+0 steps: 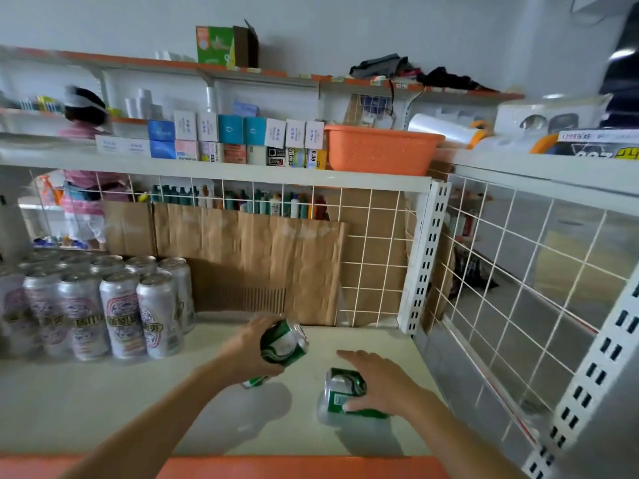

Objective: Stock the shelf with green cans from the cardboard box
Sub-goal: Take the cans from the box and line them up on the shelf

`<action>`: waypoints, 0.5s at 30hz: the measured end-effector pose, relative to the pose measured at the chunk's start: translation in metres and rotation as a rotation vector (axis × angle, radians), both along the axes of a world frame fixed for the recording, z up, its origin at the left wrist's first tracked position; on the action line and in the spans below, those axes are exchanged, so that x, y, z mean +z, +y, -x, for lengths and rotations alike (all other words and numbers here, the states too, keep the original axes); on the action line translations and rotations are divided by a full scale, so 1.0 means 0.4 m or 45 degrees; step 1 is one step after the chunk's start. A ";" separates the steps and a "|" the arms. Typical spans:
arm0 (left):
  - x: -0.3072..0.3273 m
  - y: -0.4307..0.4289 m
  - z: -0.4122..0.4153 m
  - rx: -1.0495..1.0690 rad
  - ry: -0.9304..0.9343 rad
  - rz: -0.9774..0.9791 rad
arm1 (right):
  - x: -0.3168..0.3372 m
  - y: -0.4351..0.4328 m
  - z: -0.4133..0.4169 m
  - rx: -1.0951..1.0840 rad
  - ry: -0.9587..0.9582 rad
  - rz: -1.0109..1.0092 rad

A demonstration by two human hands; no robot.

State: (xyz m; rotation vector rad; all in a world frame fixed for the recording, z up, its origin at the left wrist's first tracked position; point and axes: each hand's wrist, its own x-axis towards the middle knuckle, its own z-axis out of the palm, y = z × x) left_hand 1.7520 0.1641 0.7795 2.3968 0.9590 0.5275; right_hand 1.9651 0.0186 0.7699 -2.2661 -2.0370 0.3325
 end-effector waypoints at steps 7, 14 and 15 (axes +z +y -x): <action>0.006 -0.016 0.002 0.034 -0.303 0.004 | 0.038 0.050 0.065 -0.130 0.819 -0.390; 0.021 -0.046 -0.006 -0.075 -0.498 0.071 | 0.085 0.102 0.139 -0.067 1.172 -0.579; 0.019 -0.047 -0.008 -0.079 -0.512 0.078 | 0.087 0.105 0.142 -0.071 1.178 -0.608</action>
